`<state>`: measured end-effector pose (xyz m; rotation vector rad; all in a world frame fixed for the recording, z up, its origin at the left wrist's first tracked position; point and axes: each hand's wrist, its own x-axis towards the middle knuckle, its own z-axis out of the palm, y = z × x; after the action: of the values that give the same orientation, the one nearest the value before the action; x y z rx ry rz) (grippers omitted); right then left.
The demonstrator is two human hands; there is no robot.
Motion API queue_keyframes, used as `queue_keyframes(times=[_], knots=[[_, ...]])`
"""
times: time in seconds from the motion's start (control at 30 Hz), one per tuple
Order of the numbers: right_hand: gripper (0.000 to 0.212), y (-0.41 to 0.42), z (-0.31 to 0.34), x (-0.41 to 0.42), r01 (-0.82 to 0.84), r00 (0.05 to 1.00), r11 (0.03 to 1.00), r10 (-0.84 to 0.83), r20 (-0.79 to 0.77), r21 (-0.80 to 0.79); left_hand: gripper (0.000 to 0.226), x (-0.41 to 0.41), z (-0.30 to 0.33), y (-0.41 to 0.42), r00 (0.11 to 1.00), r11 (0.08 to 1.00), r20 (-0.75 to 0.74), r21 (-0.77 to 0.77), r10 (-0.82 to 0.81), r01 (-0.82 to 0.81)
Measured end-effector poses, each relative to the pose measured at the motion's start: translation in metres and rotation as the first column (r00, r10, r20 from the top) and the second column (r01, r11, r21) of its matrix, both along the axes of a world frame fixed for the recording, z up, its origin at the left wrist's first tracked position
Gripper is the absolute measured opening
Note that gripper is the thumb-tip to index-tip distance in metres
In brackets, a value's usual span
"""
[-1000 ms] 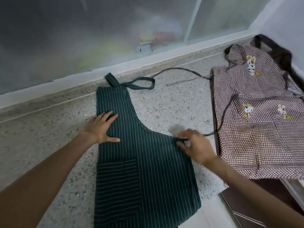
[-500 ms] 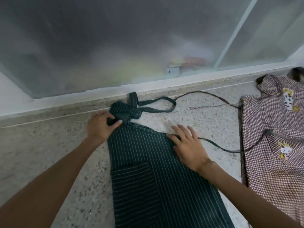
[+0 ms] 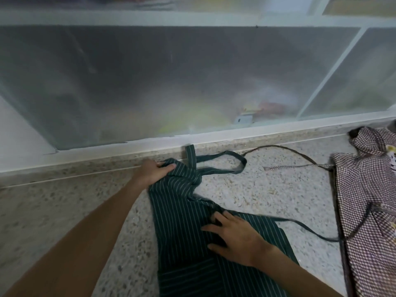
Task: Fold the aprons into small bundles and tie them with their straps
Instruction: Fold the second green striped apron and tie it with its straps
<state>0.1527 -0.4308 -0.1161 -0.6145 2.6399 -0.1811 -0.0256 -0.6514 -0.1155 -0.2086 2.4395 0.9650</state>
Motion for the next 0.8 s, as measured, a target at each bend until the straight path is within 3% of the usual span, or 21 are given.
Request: queue_keyframes(times=[0.1, 0.2, 0.37, 0.5, 0.57, 0.6, 0.63, 0.67, 0.7, 0.73, 0.77, 0.8], knots=[[0.052, -0.003, 0.004, 0.006, -0.041, 0.999, 0.999, 0.041, 0.007, 0.027, 0.037, -0.002, 0.006, 0.007, 0.999, 0.995, 0.029, 0.087, -0.040, 0.038], [0.068, -0.009, 0.002, 0.008, -0.043, 0.999, 0.998, 0.041, 0.034, 0.055, 0.029, 0.000, 0.014, 0.016, 0.992, 0.977, -0.086, 0.181, -0.097, 0.112], [0.097, -0.020, -0.007, -0.016, 0.254, 0.965, 0.962, -0.260, 0.043, 0.104, 0.029, -0.006, 0.026, 0.023, 0.925, 0.968, -0.369, 0.250, 0.093, 0.002], [0.088, -0.026, -0.004, -0.062, 0.515, 0.856, 0.845, -0.515, -0.039, 0.142, 0.016, -0.005, 0.059, 0.029, 0.874, 0.910, -0.422, 0.412, 0.239, -0.050], [0.076, -0.029, 0.001, -0.075, 0.621, 0.783, 0.784, -0.620, -0.049, 0.014, 0.015, -0.001, 0.079, 0.030, 0.865, 0.872, -0.439, 0.489, 0.243, 0.003], [0.067, -0.030, 0.004, -0.077, 0.677, 0.729, 0.725, -0.685, -0.019, -0.127, 0.018, 0.003, 0.088, 0.030, 0.866, 0.882, -0.457, 0.469, 0.205, 0.038], [0.054, -0.031, 0.010, -0.074, 0.741, 0.643, 0.594, -0.762, 0.077, -0.314, 0.019, 0.009, 0.097, 0.028, 0.872, 0.899, -0.468, 0.429, 0.141, 0.085], [0.042, -0.030, 0.016, -0.069, 0.802, 0.524, 0.356, -0.805, 0.280, -0.479, 0.019, 0.018, 0.105, 0.025, 0.883, 0.903, -0.463, 0.406, 0.072, 0.140], [0.036, -0.027, 0.023, -0.063, 0.847, 0.386, 0.036, -0.729, 0.566, -0.531, 0.018, 0.028, 0.110, 0.021, 0.896, 0.889, -0.444, 0.410, -0.003, 0.206], [0.041, -0.023, 0.028, -0.057, 0.868, 0.267, -0.243, -0.509, 0.819, -0.434, 0.018, 0.039, 0.111, 0.017, 0.907, 0.866, -0.409, 0.415, -0.096, 0.279], [0.052, -0.018, 0.032, -0.048, 0.861, 0.167, -0.436, -0.241, 0.956, -0.260, 0.020, 0.052, 0.110, 0.012, 0.909, 0.841, -0.356, 0.405, -0.216, 0.359], [0.064, -0.010, 0.034, -0.038, 0.839, 0.096, -0.533, -0.057, 0.994, -0.111, 0.022, 0.064, 0.106, 0.007, 0.888, 0.810, -0.280, 0.374, -0.364, 0.451]])
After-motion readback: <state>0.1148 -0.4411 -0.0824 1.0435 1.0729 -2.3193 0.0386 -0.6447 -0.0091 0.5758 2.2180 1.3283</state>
